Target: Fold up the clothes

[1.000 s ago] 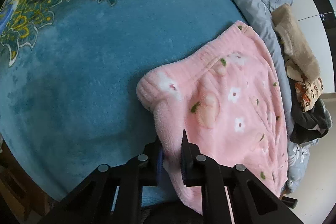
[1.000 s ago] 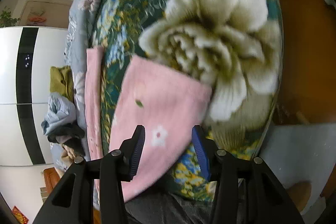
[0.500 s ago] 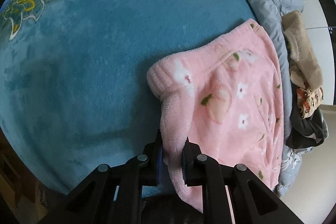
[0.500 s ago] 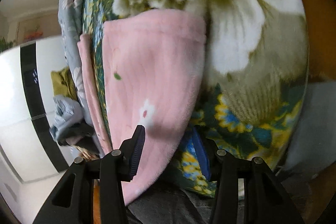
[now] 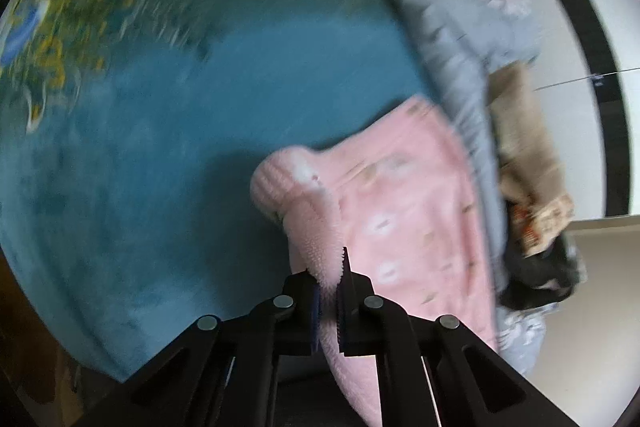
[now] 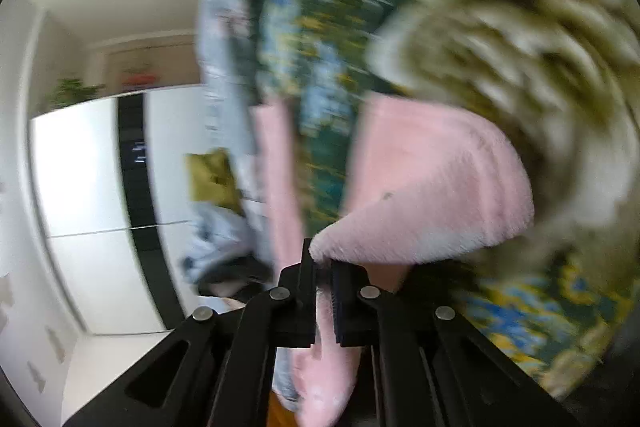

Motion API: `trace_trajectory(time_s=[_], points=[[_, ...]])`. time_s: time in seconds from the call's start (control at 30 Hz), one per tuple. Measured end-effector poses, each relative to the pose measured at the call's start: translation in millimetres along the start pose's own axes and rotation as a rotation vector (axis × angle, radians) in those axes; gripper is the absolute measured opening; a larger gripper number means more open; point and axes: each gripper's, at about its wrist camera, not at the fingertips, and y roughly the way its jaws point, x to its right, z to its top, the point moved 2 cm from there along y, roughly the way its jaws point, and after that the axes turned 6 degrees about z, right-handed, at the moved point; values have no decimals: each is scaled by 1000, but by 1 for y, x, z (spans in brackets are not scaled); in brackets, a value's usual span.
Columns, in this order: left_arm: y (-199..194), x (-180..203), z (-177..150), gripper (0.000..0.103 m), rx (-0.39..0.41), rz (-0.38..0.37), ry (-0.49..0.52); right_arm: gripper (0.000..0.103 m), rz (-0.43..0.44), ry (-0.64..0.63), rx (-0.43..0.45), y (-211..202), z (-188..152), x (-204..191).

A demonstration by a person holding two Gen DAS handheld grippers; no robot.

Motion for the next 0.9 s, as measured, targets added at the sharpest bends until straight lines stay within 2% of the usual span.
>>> trace_trajectory(time_s=[0.13,0.2,0.27,0.43,0.57,0.83,0.87,0.9], points=[[-29,31,17,6,50,-122,36,5,90,-94,-9,1,8,-55],[-34,32,18,6,56,-114,65,5,100,-148,-21,3,6,-73],[-29,30,18,6,51,-88,69,5,74,-176,-32,4,4,-74],[-5,-4,1,6,-27,-18,16,5,-35,-95,-42,4,2,-25],[2,-9,-2,6,-40,-8,3,5,-119,-56,-59,4,1,8],[5,-8,-3,6,-48,11,8,11,-210,-14,-79,13,1,36],[6,-9,-3,6,-50,14,5,15,-220,-6,-81,14,1,40],[6,-9,-4,6,-52,18,3,27,-223,2,-81,14,1,43]])
